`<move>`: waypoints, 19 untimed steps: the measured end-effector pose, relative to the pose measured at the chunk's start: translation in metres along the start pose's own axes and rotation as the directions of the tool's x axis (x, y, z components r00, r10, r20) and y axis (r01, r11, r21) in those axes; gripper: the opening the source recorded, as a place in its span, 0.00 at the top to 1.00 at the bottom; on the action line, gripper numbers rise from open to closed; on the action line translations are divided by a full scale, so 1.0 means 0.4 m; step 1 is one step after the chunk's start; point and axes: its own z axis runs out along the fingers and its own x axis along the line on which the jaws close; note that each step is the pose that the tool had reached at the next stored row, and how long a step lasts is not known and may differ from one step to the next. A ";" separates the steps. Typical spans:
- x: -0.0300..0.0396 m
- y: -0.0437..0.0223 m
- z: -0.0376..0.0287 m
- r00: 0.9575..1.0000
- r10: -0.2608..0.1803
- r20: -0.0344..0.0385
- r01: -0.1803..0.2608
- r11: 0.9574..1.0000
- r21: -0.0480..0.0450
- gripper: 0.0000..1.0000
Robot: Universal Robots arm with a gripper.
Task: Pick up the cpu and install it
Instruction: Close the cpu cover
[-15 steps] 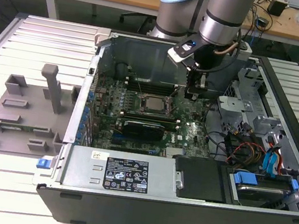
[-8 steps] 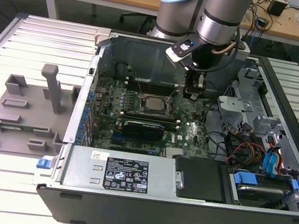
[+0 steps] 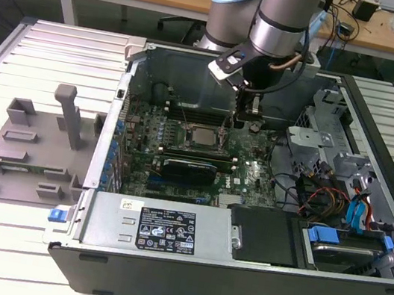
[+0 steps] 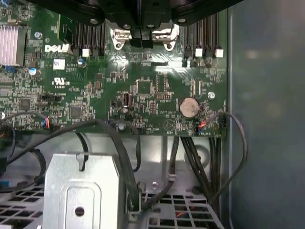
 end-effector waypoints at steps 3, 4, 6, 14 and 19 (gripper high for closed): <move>0.000 -0.011 0.000 1.000 0.000 0.000 0.000 1.000 0.000 0.89; 0.000 -0.014 0.001 1.000 0.000 0.000 0.000 1.000 0.000 0.89; 0.000 -0.020 0.001 1.000 0.000 0.000 0.000 1.000 0.000 0.89; 0.001 -0.032 0.002 1.000 0.000 0.000 0.000 1.000 0.000 0.89; 0.001 -0.047 0.004 1.000 0.000 0.000 0.000 1.000 0.000 0.89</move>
